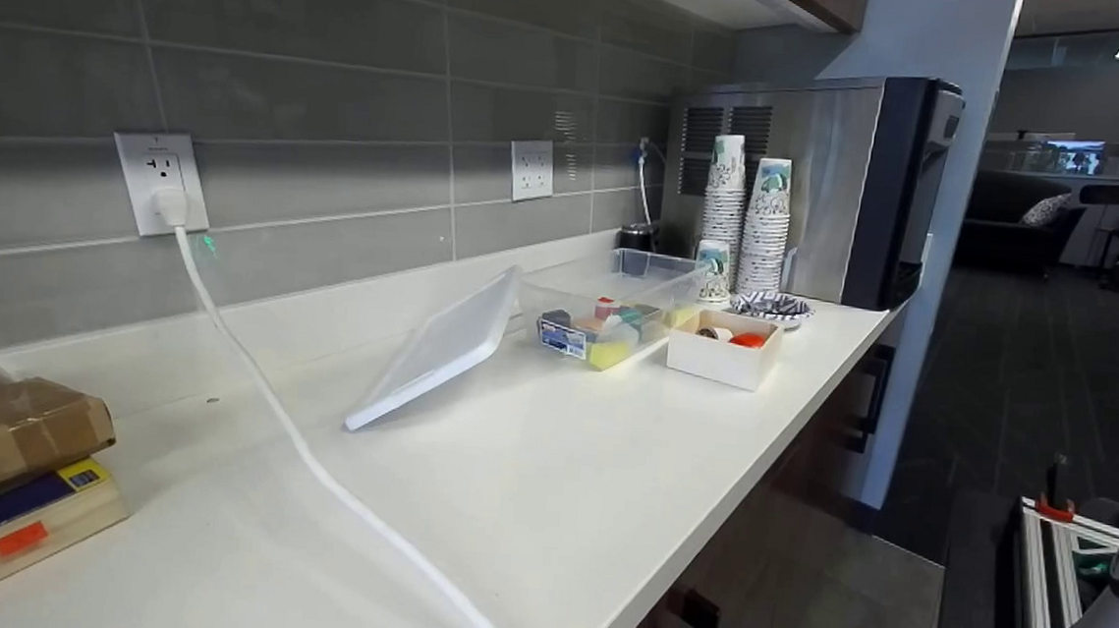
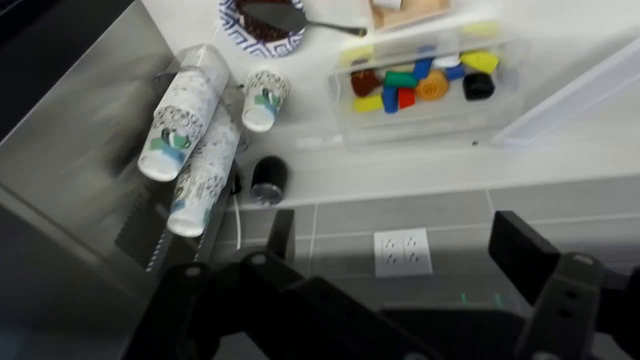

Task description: Open the left upper cabinet door then close it.

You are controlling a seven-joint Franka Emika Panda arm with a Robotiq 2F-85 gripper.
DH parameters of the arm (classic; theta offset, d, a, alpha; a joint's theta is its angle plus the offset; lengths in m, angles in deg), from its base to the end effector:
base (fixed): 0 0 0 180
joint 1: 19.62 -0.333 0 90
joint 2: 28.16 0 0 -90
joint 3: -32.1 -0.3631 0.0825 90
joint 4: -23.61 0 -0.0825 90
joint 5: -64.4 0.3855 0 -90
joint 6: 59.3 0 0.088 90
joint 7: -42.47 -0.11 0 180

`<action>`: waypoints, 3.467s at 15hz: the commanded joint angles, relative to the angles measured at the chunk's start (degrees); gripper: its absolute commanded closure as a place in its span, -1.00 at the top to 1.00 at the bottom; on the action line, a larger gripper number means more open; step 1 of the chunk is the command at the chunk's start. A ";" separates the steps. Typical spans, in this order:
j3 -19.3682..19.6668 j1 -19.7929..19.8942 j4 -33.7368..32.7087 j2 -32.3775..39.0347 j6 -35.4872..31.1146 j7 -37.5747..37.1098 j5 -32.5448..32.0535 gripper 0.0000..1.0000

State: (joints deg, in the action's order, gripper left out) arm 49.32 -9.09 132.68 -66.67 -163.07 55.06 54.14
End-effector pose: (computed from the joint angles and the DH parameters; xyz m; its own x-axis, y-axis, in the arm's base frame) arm 0.2477 -0.2270 0.8138 0.8348 -0.1950 0.5149 -0.2842 -0.9536 0.0996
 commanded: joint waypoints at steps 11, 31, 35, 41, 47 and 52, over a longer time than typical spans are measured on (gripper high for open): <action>-0.79 9.00 -17.87 19.06 -33.63 -22.47 -2.15 1.00; -2.47 16.94 -33.60 37.14 -39.21 -46.02 -19.63 1.00; -2.29 16.83 -35.85 40.00 -38.25 -44.87 -17.88 1.00; -1.47 17.16 -39.12 43.82 -37.46 -45.08 -18.10 1.00; -1.37 16.46 -41.70 44.66 -33.50 -46.37 -19.29 1.00; -0.54 17.31 -40.49 43.60 -33.28 -45.93 -18.79 1.00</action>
State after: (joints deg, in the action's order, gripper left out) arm 48.21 7.65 93.09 -23.04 -197.63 9.70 35.07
